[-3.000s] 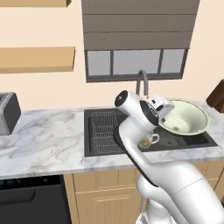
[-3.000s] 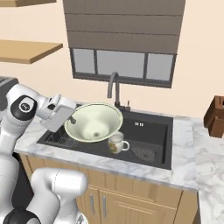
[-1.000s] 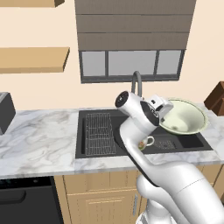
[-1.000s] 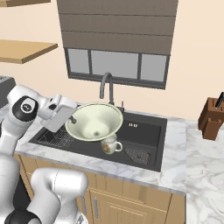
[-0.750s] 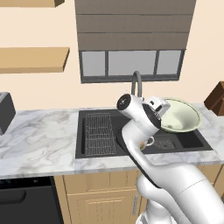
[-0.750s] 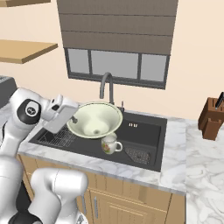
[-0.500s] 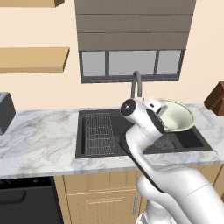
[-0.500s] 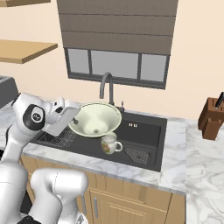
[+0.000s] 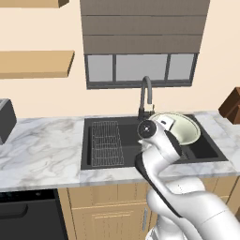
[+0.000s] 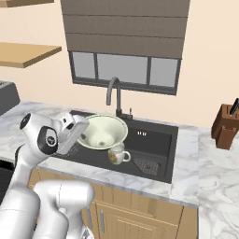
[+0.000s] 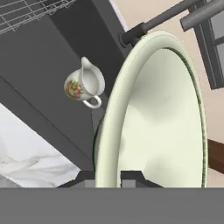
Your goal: Pick the bowl and cup and place them in the sink. Then turn on the water.
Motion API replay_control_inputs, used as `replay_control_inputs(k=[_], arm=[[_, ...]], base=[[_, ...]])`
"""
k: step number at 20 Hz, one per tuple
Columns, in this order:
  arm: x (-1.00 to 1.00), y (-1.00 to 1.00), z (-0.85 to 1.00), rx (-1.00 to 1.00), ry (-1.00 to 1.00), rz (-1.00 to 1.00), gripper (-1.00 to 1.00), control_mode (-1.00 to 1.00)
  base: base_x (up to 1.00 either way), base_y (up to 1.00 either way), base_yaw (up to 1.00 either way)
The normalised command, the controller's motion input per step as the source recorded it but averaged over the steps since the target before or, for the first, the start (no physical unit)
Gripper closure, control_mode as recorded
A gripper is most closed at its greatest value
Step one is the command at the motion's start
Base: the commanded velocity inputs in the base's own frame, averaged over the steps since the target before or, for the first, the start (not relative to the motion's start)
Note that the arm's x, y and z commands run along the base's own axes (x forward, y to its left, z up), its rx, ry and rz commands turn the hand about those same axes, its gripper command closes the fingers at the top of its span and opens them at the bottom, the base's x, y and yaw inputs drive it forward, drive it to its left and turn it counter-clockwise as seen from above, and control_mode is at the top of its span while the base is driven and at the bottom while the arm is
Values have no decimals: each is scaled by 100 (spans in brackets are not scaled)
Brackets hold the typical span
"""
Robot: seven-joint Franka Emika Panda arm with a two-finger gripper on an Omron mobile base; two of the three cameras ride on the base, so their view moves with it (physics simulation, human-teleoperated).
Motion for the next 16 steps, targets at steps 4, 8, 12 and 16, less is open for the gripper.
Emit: replay_control_inputs(k=[4,8,12,16], arm=[[23,0,-33,0,1,11,100,-100],[33,0,-16,0,3,6,100,-100],[32,2,-5,0,12,7,100,-100],[17,0,-1,0,17,9,100,-100]], base=[[0,0,0],[0,0,0],[0,0,0],[0,0,0]])
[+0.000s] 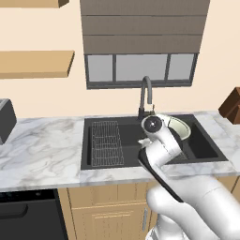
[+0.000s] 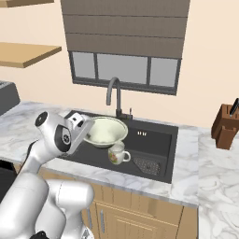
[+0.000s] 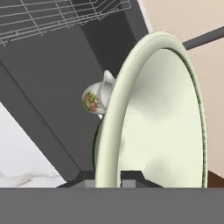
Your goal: Pick the bowl and cup and place them in the sink. Then turn on the water.
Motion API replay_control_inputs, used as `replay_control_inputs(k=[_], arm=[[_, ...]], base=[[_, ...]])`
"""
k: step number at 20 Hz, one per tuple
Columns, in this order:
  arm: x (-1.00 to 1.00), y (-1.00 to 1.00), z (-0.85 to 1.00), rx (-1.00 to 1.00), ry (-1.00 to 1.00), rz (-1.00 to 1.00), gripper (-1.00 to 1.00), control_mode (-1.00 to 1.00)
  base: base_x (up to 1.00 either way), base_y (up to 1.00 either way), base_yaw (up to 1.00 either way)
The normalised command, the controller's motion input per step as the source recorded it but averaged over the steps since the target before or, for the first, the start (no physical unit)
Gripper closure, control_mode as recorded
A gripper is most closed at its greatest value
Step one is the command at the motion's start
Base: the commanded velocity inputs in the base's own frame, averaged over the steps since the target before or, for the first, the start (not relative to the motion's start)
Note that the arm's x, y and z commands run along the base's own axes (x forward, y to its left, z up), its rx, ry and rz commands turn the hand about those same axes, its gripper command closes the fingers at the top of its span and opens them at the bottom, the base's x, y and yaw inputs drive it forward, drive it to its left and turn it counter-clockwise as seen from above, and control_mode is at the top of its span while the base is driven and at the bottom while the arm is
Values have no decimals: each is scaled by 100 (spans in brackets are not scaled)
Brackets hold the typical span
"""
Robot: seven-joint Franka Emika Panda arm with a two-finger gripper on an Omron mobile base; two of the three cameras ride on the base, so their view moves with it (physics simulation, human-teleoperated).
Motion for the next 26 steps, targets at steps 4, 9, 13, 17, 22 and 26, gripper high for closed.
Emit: replay_control_inputs(k=[4,9,13,17,22,26], arm=[[21,0,-10,0,12,8,100,-100],[30,0,-12,0,2,7,100,-100],[28,0,-14,0,0,7,100,-100],[23,0,-22,0,0,8,100,-100],[16,-2,-35,0,0,9,100,-100],[12,-8,-33,0,-2,8,100,-100]], base=[[0,0,0],[0,0,0],[0,0,0],[0,0,0],[0,0,0],[0,0,0]])
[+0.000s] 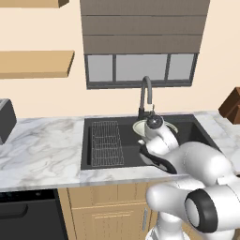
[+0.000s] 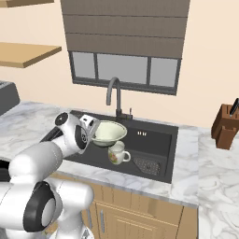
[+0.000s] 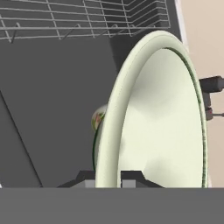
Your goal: Pick the bowl and cup and place them in the sink. Then turn on the water.
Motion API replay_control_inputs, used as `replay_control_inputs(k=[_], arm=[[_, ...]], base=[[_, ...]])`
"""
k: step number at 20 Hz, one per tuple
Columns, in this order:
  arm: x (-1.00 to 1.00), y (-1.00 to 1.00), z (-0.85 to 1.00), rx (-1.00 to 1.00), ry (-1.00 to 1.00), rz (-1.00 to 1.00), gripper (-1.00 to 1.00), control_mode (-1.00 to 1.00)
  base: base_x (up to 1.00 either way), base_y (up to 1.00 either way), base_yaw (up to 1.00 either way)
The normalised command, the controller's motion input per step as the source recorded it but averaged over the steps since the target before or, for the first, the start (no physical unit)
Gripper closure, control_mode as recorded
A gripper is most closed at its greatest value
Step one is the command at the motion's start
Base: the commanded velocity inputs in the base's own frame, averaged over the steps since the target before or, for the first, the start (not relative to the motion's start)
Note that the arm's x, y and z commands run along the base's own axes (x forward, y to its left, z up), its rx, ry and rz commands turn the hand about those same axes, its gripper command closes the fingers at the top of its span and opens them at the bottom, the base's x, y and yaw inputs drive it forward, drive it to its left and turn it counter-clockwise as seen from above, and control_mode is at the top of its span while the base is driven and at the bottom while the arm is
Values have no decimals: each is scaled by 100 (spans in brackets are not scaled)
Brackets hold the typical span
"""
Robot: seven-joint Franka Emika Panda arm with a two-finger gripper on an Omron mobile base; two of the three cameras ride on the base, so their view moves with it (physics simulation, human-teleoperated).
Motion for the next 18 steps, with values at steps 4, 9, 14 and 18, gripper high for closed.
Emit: replay_control_inputs(k=[4,9,14,18], arm=[[8,-17,-22,0,-5,5,100,-100],[9,-21,-14,0,-5,0,100,-100],[11,-10,-14,0,-2,0,100,-100],[7,0,-16,0,0,0,100,-100]], base=[[0,0,0],[0,0,0],[0,0,0],[0,0,0]])
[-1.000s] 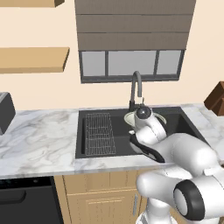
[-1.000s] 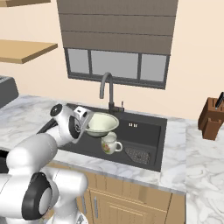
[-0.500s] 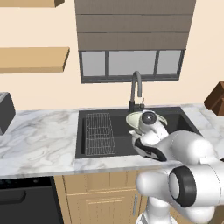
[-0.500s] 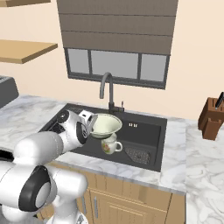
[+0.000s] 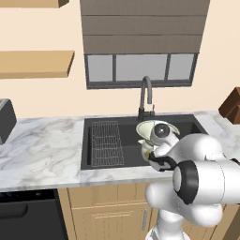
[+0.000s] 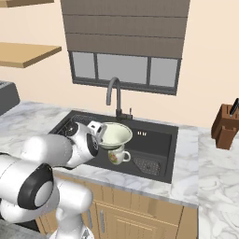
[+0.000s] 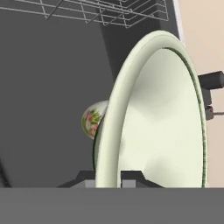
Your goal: Pick the bowl and cup and place them in the sink. Then turn on the water.
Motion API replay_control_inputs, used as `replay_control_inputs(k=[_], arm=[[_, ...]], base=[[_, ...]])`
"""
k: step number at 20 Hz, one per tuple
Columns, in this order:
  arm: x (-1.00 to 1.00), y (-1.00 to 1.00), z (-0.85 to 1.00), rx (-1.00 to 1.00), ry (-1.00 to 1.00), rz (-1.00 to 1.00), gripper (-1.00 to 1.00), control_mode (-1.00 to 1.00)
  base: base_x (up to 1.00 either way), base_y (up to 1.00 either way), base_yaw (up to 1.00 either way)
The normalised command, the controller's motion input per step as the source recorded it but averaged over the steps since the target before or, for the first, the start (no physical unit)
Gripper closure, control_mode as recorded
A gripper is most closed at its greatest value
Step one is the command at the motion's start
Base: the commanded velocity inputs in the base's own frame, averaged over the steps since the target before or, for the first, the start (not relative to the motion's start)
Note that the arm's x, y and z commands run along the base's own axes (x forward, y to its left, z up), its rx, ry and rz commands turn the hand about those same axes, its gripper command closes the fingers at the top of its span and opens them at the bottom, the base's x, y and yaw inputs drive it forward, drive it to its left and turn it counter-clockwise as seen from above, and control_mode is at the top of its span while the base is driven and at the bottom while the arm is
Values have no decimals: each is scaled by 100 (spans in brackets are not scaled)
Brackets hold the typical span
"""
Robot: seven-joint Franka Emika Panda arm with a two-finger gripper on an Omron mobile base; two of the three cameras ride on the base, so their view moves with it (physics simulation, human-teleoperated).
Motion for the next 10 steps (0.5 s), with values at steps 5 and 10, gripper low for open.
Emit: replay_control_inputs(k=[5,10], arm=[[13,0,-10,0,0,0,100,-100],[16,0,-5,0,0,0,100,-100]], base=[[0,0,0],[0,0,0]])
